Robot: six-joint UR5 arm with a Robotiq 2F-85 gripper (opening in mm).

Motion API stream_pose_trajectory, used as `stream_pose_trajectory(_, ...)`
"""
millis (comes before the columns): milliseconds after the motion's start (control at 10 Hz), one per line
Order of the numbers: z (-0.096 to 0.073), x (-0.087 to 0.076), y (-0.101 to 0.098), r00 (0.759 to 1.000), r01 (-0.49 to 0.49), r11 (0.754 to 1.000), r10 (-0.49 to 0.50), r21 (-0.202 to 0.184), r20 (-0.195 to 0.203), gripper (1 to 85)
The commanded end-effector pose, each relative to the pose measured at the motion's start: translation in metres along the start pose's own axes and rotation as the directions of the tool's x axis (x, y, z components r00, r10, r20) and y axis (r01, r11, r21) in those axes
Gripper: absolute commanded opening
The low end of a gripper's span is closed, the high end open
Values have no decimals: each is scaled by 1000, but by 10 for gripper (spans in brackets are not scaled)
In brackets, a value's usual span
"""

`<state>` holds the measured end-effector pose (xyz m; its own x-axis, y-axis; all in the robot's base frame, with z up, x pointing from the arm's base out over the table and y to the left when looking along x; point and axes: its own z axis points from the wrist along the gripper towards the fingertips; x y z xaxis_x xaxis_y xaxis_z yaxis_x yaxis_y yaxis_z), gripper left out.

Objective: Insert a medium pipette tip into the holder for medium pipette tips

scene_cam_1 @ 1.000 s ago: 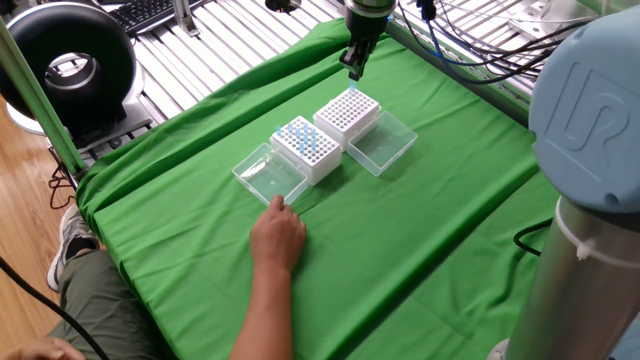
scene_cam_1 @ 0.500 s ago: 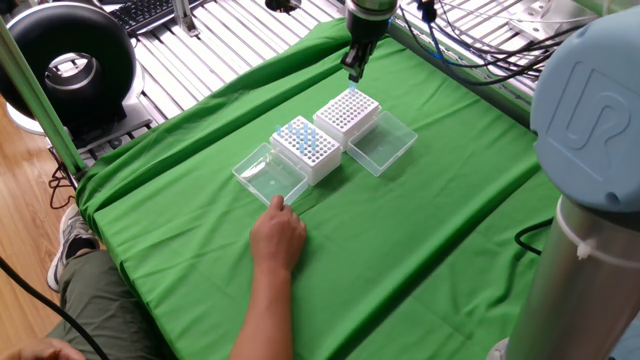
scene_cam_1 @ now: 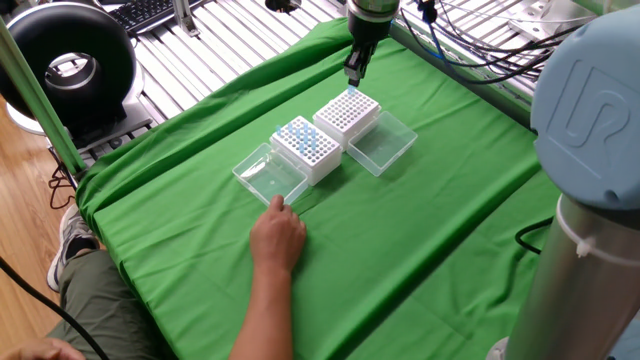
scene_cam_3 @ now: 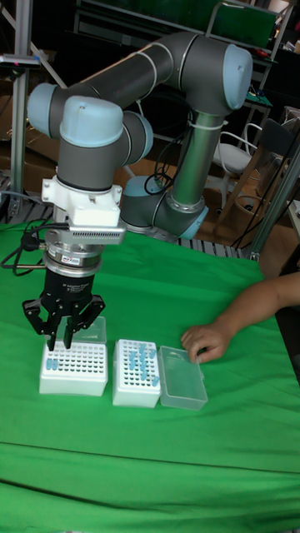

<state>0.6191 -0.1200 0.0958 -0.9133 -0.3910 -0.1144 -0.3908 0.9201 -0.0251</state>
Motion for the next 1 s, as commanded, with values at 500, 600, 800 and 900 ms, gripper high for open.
stream_pose_trajectory(500, 1, -20, 108, 959, -281, 958, 277, -61, -68, 263)
stream_pose_trajectory(600, -4, -16, 123, 946, -316, 947, 310, -60, -99, 250)
stream_pose_trajectory(800, -7, -10, 145, 923, -372, 925, 361, -70, -132, 233)
stream_pose_trajectory(900, -4, -8, 153, 915, -391, 918, 380, -69, -135, 230)
